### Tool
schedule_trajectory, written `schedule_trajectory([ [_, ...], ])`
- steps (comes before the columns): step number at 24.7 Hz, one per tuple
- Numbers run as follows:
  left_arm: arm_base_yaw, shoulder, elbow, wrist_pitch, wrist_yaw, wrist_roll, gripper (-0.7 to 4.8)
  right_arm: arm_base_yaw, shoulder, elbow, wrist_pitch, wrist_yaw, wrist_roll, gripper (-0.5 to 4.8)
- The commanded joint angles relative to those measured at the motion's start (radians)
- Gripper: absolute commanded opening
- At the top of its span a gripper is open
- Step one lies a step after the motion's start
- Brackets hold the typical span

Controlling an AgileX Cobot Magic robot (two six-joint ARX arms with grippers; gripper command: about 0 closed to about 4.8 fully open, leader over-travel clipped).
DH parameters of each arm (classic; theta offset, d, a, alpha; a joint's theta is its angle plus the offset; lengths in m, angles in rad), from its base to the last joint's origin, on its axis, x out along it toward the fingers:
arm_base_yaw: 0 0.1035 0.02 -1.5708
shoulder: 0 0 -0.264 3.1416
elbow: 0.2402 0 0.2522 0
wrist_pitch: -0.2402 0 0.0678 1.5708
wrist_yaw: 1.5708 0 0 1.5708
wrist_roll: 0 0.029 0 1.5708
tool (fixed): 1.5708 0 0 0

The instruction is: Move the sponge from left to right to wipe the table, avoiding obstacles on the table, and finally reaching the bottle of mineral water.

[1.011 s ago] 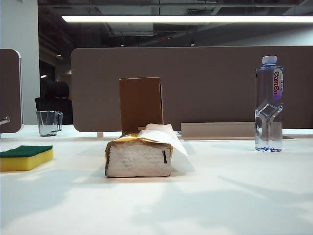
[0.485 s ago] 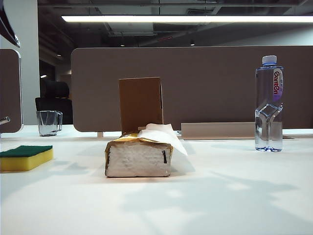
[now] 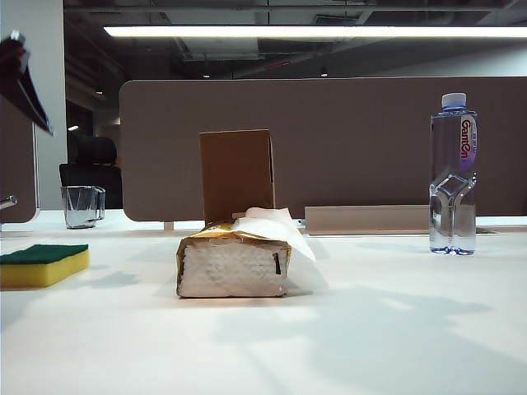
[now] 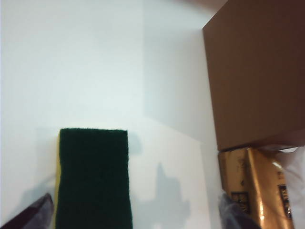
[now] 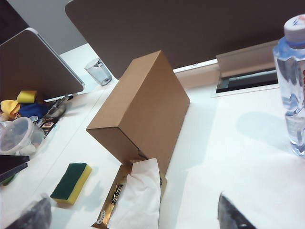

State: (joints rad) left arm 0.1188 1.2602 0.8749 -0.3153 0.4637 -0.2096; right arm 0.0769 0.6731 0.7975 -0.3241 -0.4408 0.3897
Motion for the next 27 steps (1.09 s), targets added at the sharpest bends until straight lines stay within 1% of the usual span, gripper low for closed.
schedule_trajectory([
  [1, 0.001, 0.064, 0.005, 0.002, 0.000, 0.049, 4.79, 0.000, 0.016, 0.009, 0.011, -0.008, 0.003, 4.48],
  [4, 0.001, 0.108, 0.006, 0.002, 0.000, 0.050, 4.79, 0.000, 0.029, 0.014, 0.006, -0.012, 0.003, 4.72],
  [9, 0.001, 0.196, 0.008, 0.003, -0.042, 0.082, 4.79, 0.000, 0.059, 0.018, 0.003, -0.034, 0.003, 4.72],
  [13, 0.001, 0.231, 0.009, 0.012, -0.060, 0.090, 4.79, 0.000, 0.066, 0.018, -0.001, -0.052, 0.003, 4.72],
  [27, 0.001, 0.330, 0.010, 0.062, -0.060, 0.090, 4.79, 0.000, 0.066, 0.018, -0.002, -0.052, 0.003, 4.72],
])
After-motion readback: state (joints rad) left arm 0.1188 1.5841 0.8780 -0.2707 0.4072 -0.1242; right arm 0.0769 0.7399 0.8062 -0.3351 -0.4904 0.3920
